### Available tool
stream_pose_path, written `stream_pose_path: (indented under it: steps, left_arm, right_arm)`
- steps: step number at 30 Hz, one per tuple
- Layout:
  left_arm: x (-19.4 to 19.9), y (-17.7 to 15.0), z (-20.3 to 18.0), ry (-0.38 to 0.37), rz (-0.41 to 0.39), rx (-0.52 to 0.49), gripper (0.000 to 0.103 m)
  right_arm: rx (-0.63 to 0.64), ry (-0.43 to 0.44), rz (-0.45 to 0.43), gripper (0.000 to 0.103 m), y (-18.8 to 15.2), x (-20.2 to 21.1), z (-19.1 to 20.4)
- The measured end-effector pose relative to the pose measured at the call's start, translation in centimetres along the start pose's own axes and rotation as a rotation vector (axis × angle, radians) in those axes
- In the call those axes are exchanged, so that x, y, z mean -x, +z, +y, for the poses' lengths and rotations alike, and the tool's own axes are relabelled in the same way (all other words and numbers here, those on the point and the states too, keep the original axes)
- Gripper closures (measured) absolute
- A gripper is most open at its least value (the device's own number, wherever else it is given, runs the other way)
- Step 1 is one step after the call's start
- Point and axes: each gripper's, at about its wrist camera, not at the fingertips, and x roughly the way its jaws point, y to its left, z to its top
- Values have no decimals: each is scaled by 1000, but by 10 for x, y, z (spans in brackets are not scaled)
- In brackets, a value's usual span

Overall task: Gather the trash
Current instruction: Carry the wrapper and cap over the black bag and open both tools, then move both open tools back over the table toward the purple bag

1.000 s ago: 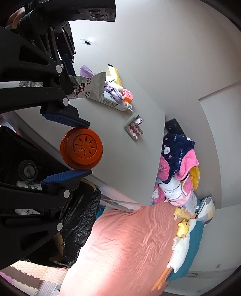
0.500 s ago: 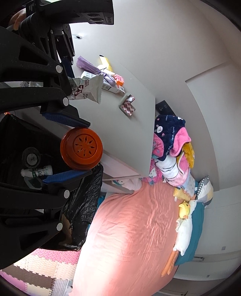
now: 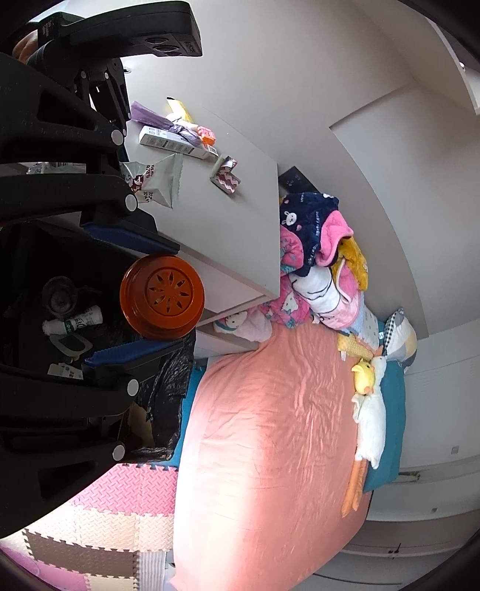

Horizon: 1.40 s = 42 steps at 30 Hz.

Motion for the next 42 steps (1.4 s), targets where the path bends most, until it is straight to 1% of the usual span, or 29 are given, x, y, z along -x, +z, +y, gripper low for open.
stream_pose_path:
  steps: [1,2,3,4,6,11,14,25,42]
  left_arm:
    - [-2,0,-5,-2,5,-20,14]
    - [-2,-1,-10,16,-16,-35,6]
    - [-1,-3,-13,37,-48,-54,6]
    - [-3,-3,-16,51,-53,-67,6]
    - [-7,-2,-15,60,-39,-65,6]
    - [-9,-2,-4,54,-20,2,6]
    - [-7,-3,-1,63,-21,12,6]
    - [-1,-11,13,88,-23,52,6]
    - [22,-30,57,152,-45,141,6]
  right_arm:
    - [-12,-44,-14,33,1,4,-3]
    - [-22,-111,-45,22,1,11,-6]
    - [-19,-149,-83,14,0,17,-8]
    - [-13,-168,-110,14,0,22,-9]
    - [-27,-187,-127,14,1,27,-16]
    - [-69,-185,-135,14,0,30,-32]
    - [-72,-179,-132,14,-1,30,-34]
    - [-29,-136,-115,14,-3,19,-11]
    - [67,-47,-64,14,-6,-13,44]
